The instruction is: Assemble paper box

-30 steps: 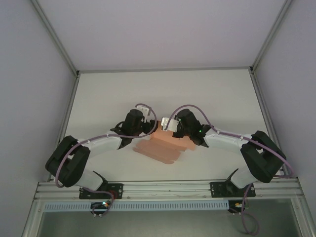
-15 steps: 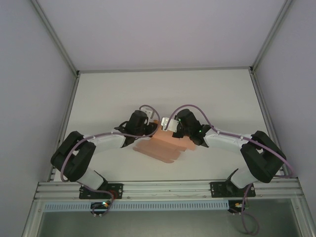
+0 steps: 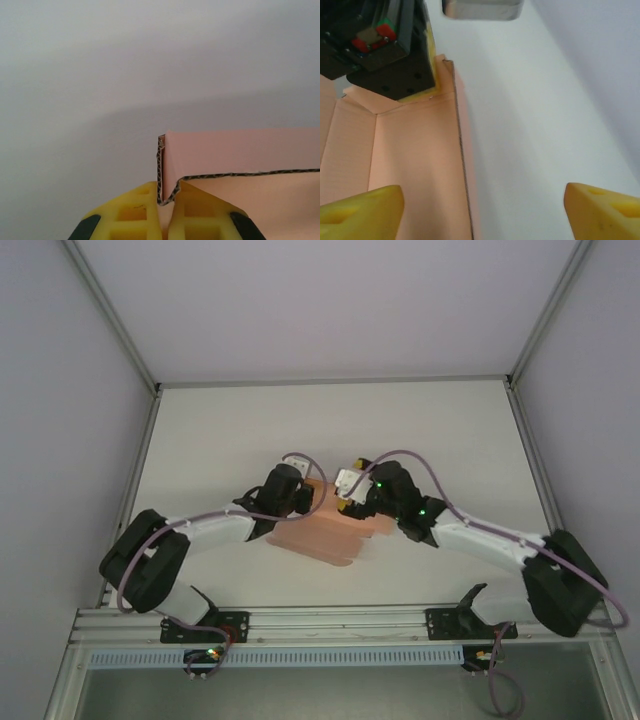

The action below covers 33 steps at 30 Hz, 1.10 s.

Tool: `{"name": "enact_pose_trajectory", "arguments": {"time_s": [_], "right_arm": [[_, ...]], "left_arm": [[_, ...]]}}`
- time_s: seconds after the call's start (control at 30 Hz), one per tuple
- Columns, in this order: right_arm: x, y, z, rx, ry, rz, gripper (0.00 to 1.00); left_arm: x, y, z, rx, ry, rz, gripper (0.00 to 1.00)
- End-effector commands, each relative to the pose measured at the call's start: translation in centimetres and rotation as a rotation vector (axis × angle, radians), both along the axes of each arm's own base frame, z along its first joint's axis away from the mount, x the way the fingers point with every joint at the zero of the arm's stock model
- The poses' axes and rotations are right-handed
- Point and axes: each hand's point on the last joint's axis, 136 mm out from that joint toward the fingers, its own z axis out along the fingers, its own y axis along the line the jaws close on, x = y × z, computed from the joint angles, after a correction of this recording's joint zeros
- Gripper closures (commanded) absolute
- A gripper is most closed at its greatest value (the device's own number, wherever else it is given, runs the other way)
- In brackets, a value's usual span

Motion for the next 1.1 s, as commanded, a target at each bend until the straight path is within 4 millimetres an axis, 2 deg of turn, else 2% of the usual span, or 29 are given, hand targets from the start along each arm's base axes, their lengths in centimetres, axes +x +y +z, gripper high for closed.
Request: {"name": "enact_pose_trajectory", "arguments": {"time_s": [0.0, 0.1, 0.2, 0.27, 0.37, 0.5, 0.6, 0.73, 0.9, 1.07], "right_arm": [[-0.2, -1.7, 4.5, 0.172, -0.054, -0.099, 0.0], [0.5, -5.1, 6.3, 0.242, -0.078, -0.253, 0.0], [1.6, -8.4, 6.9, 0.291, -0.071, -0.411, 0.0], [2.1, -9.6, 6.4, 0.307, -0.028, -0.473, 0.0], [2.6, -10.2, 4.9, 0.294, 0.042, -0.518, 0.0], [2.7, -8.9, 2.5, 0.271, 0.134, -0.482, 0.01], [2.3, -6.9, 1.9, 0.33, 0.198, -0.409, 0.0], [2.4, -4.8, 2.3, 0.42, 0.203, -0.357, 0.0], [4.2, -4.3, 3.9, 0.643, 0.129, -0.443, 0.0], [5.0, -4.0, 4.4, 0.699, 0.049, -0.526, 0.0]], "left_arm": [[0.6, 0.9, 3.1, -0.046, -0.103, 0.057, 1.0], [0.4, 1.5, 4.4, -0.063, -0.144, 0.069, 1.0], [0.2, 2.2, 5.0, -0.057, -0.165, 0.082, 1.0], [0.0, 2.4, 5.1, -0.063, -0.169, 0.085, 1.0], [-0.1, 2.5, 5.3, -0.073, -0.173, 0.083, 1.0], [-0.1, 2.5, 5.8, -0.088, -0.181, 0.088, 1.0], [-0.1, 2.4, 5.9, -0.094, -0.178, 0.09, 1.0], [-0.1, 1.5, 5.6, -0.097, -0.162, 0.058, 1.0], [-0.1, 0.4, 5.7, -0.119, -0.157, 0.028, 1.0], [0.0, -0.1, 6.4, -0.154, -0.164, 0.038, 1.0]]}}
